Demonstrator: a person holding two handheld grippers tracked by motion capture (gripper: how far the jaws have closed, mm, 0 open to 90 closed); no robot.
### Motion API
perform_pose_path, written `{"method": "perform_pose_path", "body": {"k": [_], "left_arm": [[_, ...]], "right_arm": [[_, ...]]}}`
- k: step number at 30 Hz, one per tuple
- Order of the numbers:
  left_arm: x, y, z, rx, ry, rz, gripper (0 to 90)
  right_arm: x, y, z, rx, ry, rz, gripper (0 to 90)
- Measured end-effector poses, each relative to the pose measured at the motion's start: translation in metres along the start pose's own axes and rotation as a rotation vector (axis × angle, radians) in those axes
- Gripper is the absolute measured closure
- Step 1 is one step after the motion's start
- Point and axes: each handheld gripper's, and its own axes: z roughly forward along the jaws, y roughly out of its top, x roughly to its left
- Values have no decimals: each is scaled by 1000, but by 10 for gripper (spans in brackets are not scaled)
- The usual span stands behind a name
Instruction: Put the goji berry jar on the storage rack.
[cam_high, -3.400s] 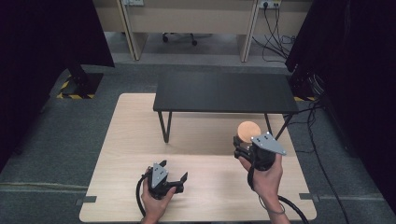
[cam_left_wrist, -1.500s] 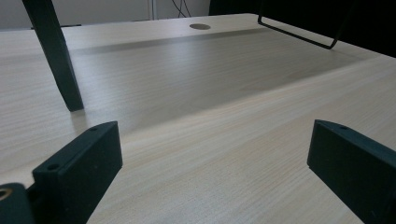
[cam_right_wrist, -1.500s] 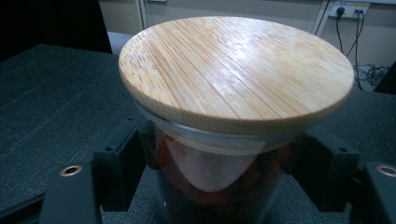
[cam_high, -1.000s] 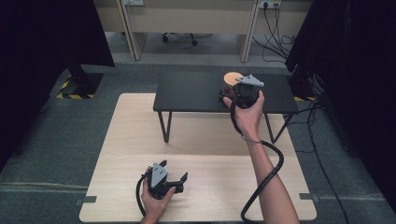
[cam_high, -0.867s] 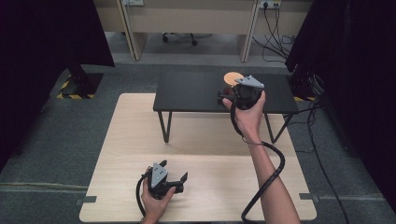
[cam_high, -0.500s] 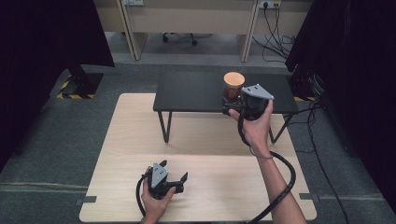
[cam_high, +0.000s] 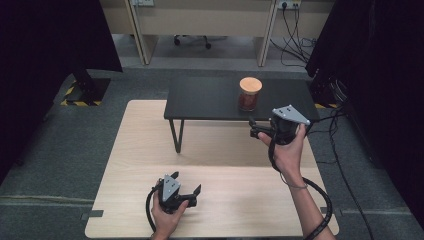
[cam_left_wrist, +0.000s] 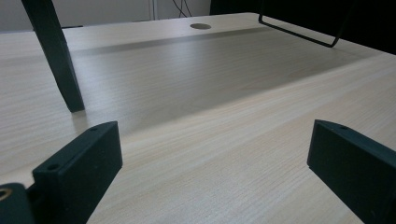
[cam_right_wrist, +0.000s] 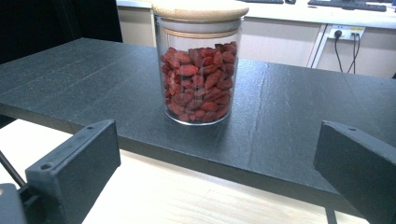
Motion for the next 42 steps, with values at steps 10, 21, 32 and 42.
{"method": "perform_pose_path", "body": {"k": [10, 21, 32, 42], "left_arm": [[0, 0, 0, -3, 0, 5, 24], [0, 0, 0, -1, 1, 11, 24], [0, -1, 0, -4, 2, 7, 24], [-1, 0, 0, -2, 2, 10, 24]], "right_arm": [[-3, -21, -20, -19, 2, -7, 5], [-2, -62, -42, -11, -22, -46, 5], [8, -124, -42, 62, -70, -77, 6], [4, -170, -37, 189, -104, -33, 9]]}}
